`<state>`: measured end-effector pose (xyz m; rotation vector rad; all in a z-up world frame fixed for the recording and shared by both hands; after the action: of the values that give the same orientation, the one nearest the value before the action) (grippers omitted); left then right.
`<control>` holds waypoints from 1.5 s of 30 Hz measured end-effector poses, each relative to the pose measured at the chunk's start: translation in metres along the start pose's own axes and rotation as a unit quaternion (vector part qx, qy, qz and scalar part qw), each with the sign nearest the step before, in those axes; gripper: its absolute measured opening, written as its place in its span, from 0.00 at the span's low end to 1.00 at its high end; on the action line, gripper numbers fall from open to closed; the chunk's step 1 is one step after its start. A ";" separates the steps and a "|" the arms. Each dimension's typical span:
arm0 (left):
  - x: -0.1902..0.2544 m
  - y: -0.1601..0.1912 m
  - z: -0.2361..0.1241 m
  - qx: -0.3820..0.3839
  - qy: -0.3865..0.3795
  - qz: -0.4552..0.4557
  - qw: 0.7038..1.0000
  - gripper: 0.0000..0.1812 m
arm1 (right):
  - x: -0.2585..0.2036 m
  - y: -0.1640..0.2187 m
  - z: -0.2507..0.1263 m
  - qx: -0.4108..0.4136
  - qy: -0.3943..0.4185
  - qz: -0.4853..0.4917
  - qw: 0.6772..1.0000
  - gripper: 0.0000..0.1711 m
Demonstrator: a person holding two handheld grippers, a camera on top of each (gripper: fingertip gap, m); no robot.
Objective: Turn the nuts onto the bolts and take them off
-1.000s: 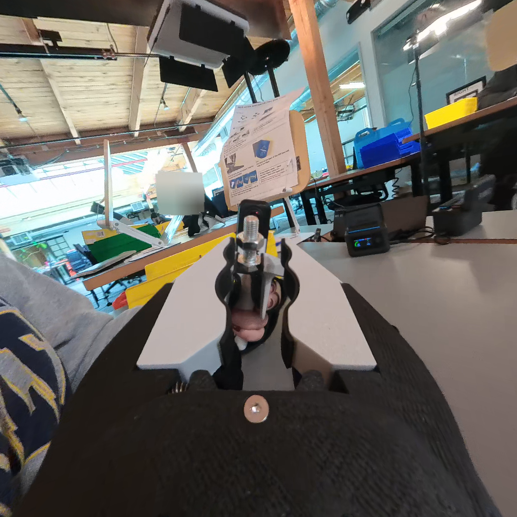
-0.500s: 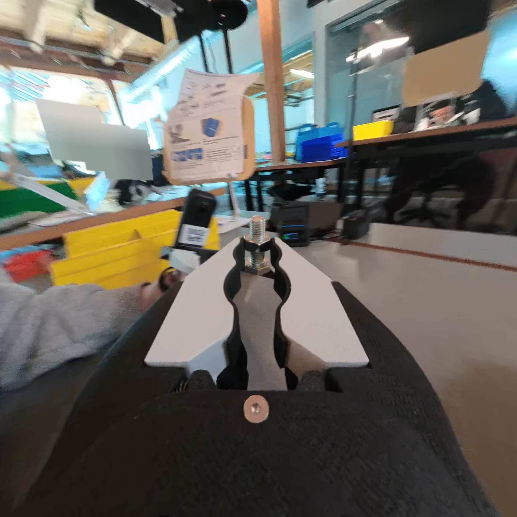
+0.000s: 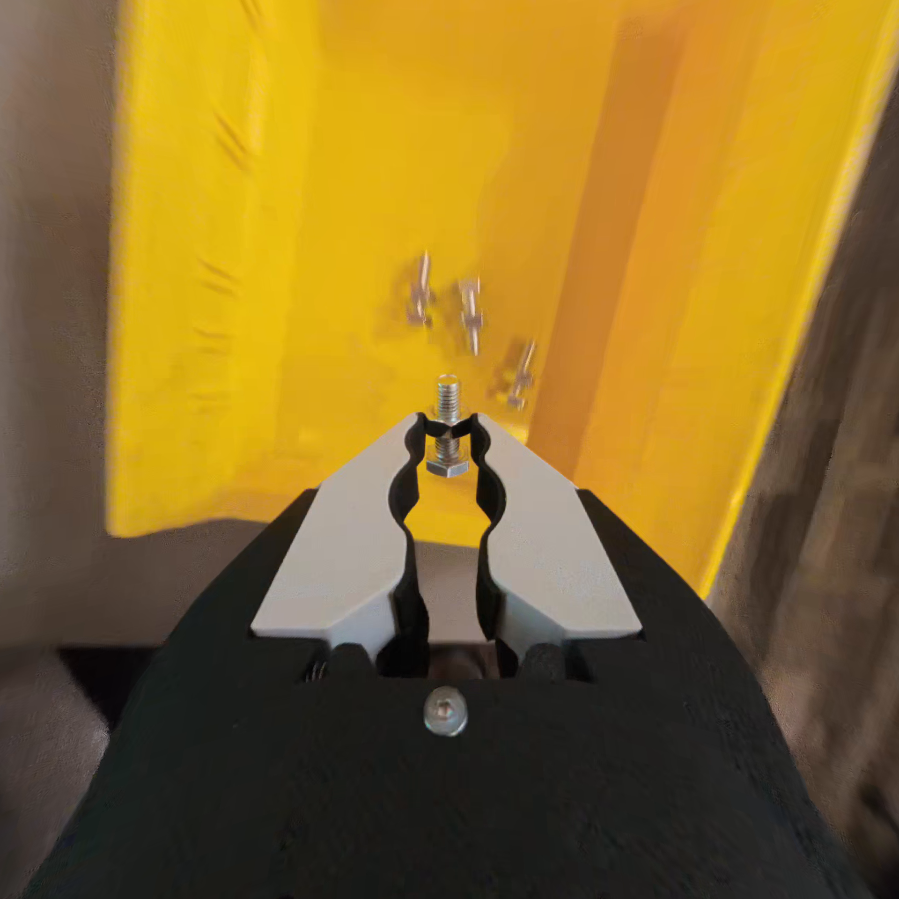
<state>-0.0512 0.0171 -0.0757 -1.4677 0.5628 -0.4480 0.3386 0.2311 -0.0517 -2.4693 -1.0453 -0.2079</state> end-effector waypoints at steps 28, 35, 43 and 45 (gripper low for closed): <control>-0.019 0.017 0.002 -0.052 -0.084 -0.058 0.993 0.30 | -0.109 0.031 -0.080 0.561 0.004 0.263 0.785 0.19; -0.022 0.022 0.002 -0.084 -0.121 -0.055 0.987 0.19 | -0.183 0.014 -0.063 0.678 0.112 0.179 0.704 0.07; -0.022 0.023 0.004 -0.093 -0.121 -0.053 0.987 0.12 | -0.185 0.005 -0.047 0.662 0.107 0.151 0.726 0.05; -0.022 0.022 0.003 -0.089 -0.117 -0.052 0.988 0.10 | -0.187 0.004 -0.046 0.663 0.107 0.143 0.727 0.05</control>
<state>-0.0676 0.0341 -0.0959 -1.7001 0.3474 -0.3054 0.2118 0.0869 -0.0690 -1.1719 -0.3714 0.2843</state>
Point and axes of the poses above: each gripper's, where its closed fingertips meet, z out along the fingers, y out of its underside, x = y × z across the jaws, the point moved 7 cm from there along -z, back along the fingers, and after that the axes turned 12 degrees about y, right-handed, at the moved point
